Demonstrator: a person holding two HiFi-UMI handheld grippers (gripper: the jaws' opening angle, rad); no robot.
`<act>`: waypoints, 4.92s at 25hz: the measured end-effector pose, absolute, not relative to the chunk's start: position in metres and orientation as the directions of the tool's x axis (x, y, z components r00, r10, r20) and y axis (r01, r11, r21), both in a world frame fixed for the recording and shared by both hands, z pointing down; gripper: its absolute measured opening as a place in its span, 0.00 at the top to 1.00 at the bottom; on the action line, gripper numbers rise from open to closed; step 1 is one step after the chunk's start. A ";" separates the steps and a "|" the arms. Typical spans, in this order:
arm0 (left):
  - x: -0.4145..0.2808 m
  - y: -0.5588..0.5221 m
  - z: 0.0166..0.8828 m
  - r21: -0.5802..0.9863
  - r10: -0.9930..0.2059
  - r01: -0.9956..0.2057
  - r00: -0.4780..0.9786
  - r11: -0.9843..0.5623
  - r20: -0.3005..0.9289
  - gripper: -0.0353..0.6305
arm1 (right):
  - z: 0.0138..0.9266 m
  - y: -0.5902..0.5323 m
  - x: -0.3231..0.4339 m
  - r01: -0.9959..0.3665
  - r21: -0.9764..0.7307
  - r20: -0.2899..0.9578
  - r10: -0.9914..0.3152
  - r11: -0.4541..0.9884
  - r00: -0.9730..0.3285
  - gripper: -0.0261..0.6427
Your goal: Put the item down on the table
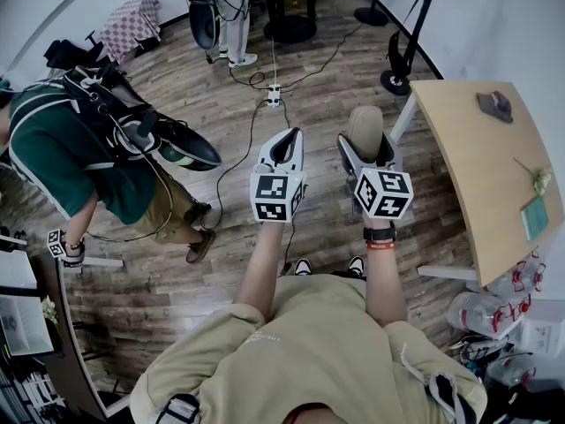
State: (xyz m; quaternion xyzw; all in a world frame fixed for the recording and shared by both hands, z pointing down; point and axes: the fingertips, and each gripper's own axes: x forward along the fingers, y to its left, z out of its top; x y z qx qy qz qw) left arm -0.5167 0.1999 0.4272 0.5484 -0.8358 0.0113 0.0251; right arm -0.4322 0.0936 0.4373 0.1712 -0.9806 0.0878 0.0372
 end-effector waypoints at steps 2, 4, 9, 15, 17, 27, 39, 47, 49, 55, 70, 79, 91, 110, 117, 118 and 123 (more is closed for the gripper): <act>-0.509 0.183 0.426 0.012 -0.920 -0.921 -0.387 0.389 0.059 0.91 | 0.433 0.080 -0.423 -0.344 -0.167 0.096 -0.332 0.924 -0.938 0.33; -0.500 0.168 0.425 0.015 -0.927 -0.928 -0.371 0.372 0.064 0.91 | 0.431 0.068 -0.413 -0.357 -0.170 0.091 -0.346 0.918 -0.934 0.33; -0.470 0.125 0.426 0.023 -0.961 -0.963 -0.266 0.268 0.069 0.91 | 0.431 0.036 -0.376 -0.444 -0.171 0.100 -0.433 0.880 -0.896 0.33; -0.417 0.056 0.423 0.033 -0.992 -0.994 -0.100 0.103 0.078 0.91 | 0.428 -0.019 -0.306 -0.590 -0.182 0.115 -0.579 0.786 -0.807 0.33; -0.397 0.030 0.420 0.039 -0.996 -0.998 -0.047 0.050 0.081 0.91 | 0.425 -0.039 -0.277 -0.637 -0.185 0.117 -0.627 0.748 -0.770 0.33; -0.261 -0.094 0.399 0.031 -0.979 -0.982 0.189 -0.187 0.074 0.91 | 0.410 -0.139 -0.133 -0.766 -0.256 0.113 -0.769 0.590 -0.629 0.33; -0.119 -0.183 0.405 0.020 -0.933 -0.938 0.347 -0.346 0.097 0.91 | 0.427 -0.207 -0.001 -0.835 -0.264 0.166 -0.830 0.482 -0.532 0.33; -0.007 -0.232 0.424 0.044 -0.902 -0.907 0.421 -0.419 0.097 0.91 | 0.451 -0.238 0.106 -0.873 -0.265 0.230 -0.853 0.408 -0.469 0.35; 0.019 -0.239 0.429 0.044 -0.887 -0.893 0.449 -0.447 0.106 0.91 | 0.455 -0.242 0.129 -0.882 -0.264 0.236 -0.860 0.391 -0.452 0.36; 0.067 -0.257 0.445 0.054 -0.849 -0.862 0.505 -0.503 0.154 0.91 | 0.475 -0.258 0.174 -0.904 -0.256 0.287 -0.866 0.344 -0.410 0.37; 0.129 -0.378 0.484 0.102 -0.746 -0.775 0.630 -0.624 0.216 0.91 | 0.515 -0.366 0.225 -0.930 -0.318 0.353 -0.888 0.183 -0.295 0.37; 0.145 -0.460 0.525 0.138 -0.676 -0.731 0.675 -0.669 0.296 0.91 | 0.559 -0.435 0.228 -0.930 -0.351 0.439 -0.857 0.110 -0.268 0.37; 0.160 -0.536 0.578 0.192 -0.613 -0.706 0.694 -0.681 0.377 0.91 | 0.624 -0.499 0.245 -0.927 -0.370 0.554 -0.788 0.056 -0.269 0.36; 0.161 -0.600 0.638 0.243 -0.546 -0.699 0.690 -0.672 0.475 0.91 | 0.726 -0.555 0.267 -0.938 -0.182 0.746 -0.580 0.294 -0.326 0.36; 0.164 -0.615 0.652 0.258 -0.520 -0.690 0.696 -0.677 0.495 0.91 | 0.749 -0.567 0.257 -0.854 -0.089 0.800 -0.474 0.513 -0.368 0.37; 0.165 -0.617 0.654 0.260 -0.517 -0.689 0.696 -0.677 0.499 0.91 | 0.751 -0.569 0.255 -0.837 -0.088 0.798 -0.465 0.540 -0.383 0.36; 0.165 -0.624 0.664 0.265 -0.507 -0.690 0.692 -0.674 0.513 0.91 | 0.760 -0.571 0.242 -0.728 -0.062 0.808 -0.394 0.683 -0.438 0.37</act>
